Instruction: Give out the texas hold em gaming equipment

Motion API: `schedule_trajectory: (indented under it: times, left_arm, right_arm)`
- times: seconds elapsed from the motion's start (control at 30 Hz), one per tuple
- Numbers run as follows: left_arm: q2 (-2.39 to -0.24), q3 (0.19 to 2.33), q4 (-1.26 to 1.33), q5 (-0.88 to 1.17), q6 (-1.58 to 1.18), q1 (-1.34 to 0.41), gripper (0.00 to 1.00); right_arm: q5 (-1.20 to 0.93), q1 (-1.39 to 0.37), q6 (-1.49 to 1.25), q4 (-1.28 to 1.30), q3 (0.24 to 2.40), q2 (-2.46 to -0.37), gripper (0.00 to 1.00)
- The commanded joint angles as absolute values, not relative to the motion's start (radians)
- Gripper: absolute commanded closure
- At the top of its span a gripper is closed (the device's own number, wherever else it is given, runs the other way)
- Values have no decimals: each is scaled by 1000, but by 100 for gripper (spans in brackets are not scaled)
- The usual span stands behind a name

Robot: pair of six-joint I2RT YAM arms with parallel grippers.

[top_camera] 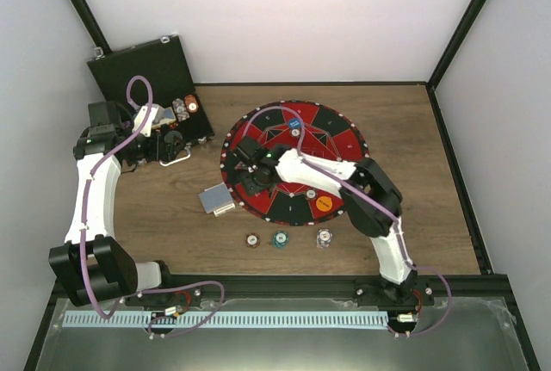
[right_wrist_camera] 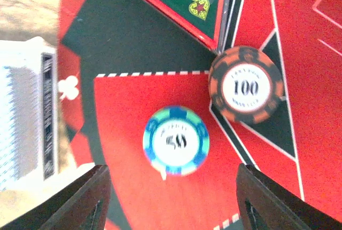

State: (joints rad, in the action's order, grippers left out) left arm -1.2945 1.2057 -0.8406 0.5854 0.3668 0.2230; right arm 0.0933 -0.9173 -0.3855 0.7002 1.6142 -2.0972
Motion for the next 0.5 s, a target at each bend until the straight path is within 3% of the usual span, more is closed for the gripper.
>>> schedule_trajectory:
  times: [0.0,0.27,0.47]
  left_arm:
    - [-1282,1208,-845,601,369,227,0]
    - [-1292,1215,-839,613,367,228,0]
    - [-1296,1217,-838,618,366,228,0]
  right_arm:
    - [100,-961,-426,722,1520,-1914,33]
    - [107,-1077,-560,762,1195,-1681,21]
    - [74,-1160,-651,795,1088,-1597,19]
